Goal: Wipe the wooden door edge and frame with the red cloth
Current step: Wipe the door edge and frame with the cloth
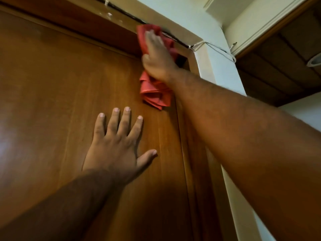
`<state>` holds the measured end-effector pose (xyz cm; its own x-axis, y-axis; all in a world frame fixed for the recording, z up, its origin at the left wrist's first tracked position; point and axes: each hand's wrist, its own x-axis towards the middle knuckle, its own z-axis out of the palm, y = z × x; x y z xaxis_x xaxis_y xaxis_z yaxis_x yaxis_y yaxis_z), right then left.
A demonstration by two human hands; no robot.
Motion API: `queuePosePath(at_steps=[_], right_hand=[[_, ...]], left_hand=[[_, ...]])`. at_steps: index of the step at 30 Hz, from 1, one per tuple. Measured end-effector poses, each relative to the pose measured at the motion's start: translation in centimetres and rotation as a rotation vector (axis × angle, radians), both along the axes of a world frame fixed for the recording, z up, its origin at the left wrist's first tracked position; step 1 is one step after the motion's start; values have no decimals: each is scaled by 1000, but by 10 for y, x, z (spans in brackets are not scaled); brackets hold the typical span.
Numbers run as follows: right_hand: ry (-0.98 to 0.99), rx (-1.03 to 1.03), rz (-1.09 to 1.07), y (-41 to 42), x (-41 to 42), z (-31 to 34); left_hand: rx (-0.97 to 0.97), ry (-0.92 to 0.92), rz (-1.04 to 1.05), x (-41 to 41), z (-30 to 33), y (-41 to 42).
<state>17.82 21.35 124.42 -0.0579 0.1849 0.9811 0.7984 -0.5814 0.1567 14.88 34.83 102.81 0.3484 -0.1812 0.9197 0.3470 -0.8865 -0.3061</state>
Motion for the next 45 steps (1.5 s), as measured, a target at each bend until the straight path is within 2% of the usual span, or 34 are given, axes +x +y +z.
queuePosePath(at_steps=[4,9,11,14,17,23,28,32,37,41,43,45], right_hand=[[-106,-84,-35,51,-21,-14],[-207,-2,-399,8,8,-13],[-105,90,-380,-15,14,-4],[98,77,-312,-39,19,10],[131,97,-275,-34,21,20],[28,191,-175,21,-8,41],[-202,61,-90,110,-73,36],[-251,29,-89,158,-108,35],[-300,33,-148,105,-70,31],[-110,201,-201,42,-24,24],[-26,293,-201,44,-19,19],[-52,315,-156,69,-32,18]], left_hand=[[-22,19,-49,-3,0,3],[231,79,-44,-35,16,51],[225,19,12,-57,30,87],[18,-128,108,-98,52,149],[-117,-180,167,-127,55,184],[-133,-174,110,-134,49,170],[-111,-164,116,-134,48,174],[-103,-133,111,-135,51,180],[-92,-133,87,-136,49,182],[-94,-136,74,-136,49,181],[-96,-152,87,-134,49,180],[-103,-166,88,-132,48,179]])
